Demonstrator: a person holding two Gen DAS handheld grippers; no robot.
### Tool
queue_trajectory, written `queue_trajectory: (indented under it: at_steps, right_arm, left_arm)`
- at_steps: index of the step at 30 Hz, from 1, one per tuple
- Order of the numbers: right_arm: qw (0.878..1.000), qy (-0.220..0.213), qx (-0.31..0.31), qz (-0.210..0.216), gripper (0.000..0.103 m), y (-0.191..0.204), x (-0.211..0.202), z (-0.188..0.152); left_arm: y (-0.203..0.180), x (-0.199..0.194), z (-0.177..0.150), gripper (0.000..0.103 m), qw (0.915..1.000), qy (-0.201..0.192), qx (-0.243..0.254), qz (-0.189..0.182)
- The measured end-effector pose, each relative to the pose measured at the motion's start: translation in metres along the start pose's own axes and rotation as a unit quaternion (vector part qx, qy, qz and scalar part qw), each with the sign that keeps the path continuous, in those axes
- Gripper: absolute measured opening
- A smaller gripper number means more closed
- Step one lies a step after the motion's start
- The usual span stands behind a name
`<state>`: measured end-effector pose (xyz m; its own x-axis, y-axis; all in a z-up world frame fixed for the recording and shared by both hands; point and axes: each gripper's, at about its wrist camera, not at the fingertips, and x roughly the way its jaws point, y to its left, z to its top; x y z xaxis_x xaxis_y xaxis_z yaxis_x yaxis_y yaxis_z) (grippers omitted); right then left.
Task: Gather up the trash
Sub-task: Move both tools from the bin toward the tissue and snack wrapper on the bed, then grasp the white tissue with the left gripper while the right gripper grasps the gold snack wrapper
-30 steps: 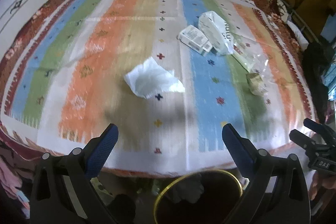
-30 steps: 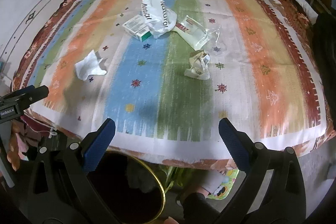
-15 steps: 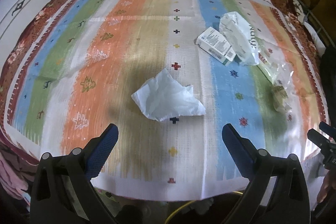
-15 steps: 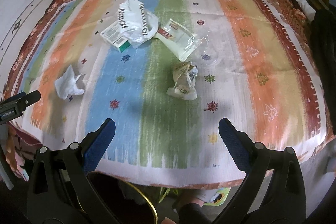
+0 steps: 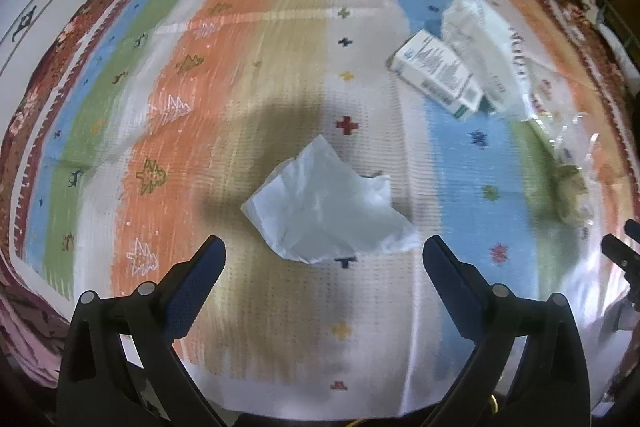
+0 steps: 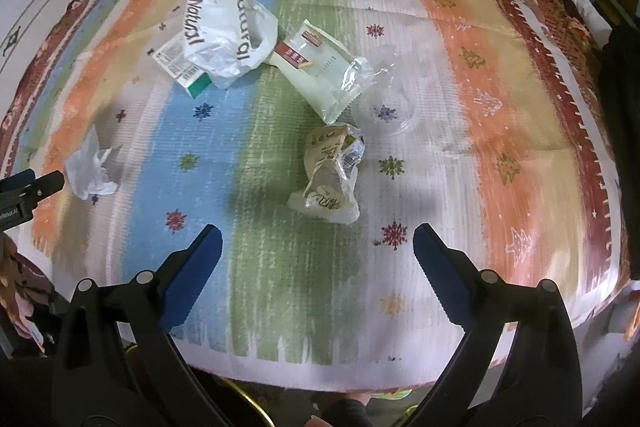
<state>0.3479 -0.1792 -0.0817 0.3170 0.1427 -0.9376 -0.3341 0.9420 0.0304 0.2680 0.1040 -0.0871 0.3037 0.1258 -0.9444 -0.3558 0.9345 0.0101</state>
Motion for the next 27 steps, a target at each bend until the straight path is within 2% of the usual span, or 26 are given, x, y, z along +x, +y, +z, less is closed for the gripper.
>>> queue_trajectory:
  at_steps: [5, 10, 13, 17, 22, 23, 25, 27]
  right_arm:
    - [1.0, 0.019, 0.016, 0.016, 0.085, -0.006, 0.015, 0.009]
    - [0.999, 0.025, 0.026, 0.015, 0.08, -0.01, 0.028, 0.021]
    - [0.999, 0.034, 0.03, 0.016, 0.074, -0.012, 0.041, 0.027]
    - [0.998, 0.055, 0.021, 0.004, 0.059, -0.009, 0.06, 0.026]
    - [0.998, 0.063, 0.027, 0.018, 0.042, -0.01, 0.067, 0.024]
    - [0.997, 0.065, 0.027, 0.023, 0.035, -0.01, 0.068, 0.024]
    - [0.997, 0.067, 0.025, 0.026, 0.028, -0.009, 0.068, 0.022]
    - [0.997, 0.064, 0.021, 0.025, 0.022, -0.008, 0.065, 0.022]
  left_arm:
    - [0.006, 0.02, 0.009, 0.097, 0.9997, 0.022, -0.013, 0.001]
    - [0.001, 0.034, 0.01, 0.093, 0.9988, 0.048, -0.004, -0.005]
    - [-0.001, 0.036, 0.011, 0.091, 0.9981, 0.058, -0.005, -0.021]
    - [-0.006, 0.04, 0.01, 0.086, 0.9975, 0.065, 0.005, -0.027]
    - [-0.009, 0.053, 0.009, 0.075, 0.9964, 0.08, 0.017, -0.022]
    - [-0.007, 0.055, 0.008, 0.072, 0.9962, 0.082, 0.015, -0.025]
    - [-0.004, 0.059, 0.008, 0.065, 0.9955, 0.087, 0.009, -0.036]
    - [-0.002, 0.061, 0.01, 0.042, 0.9954, 0.088, 0.006, -0.036]
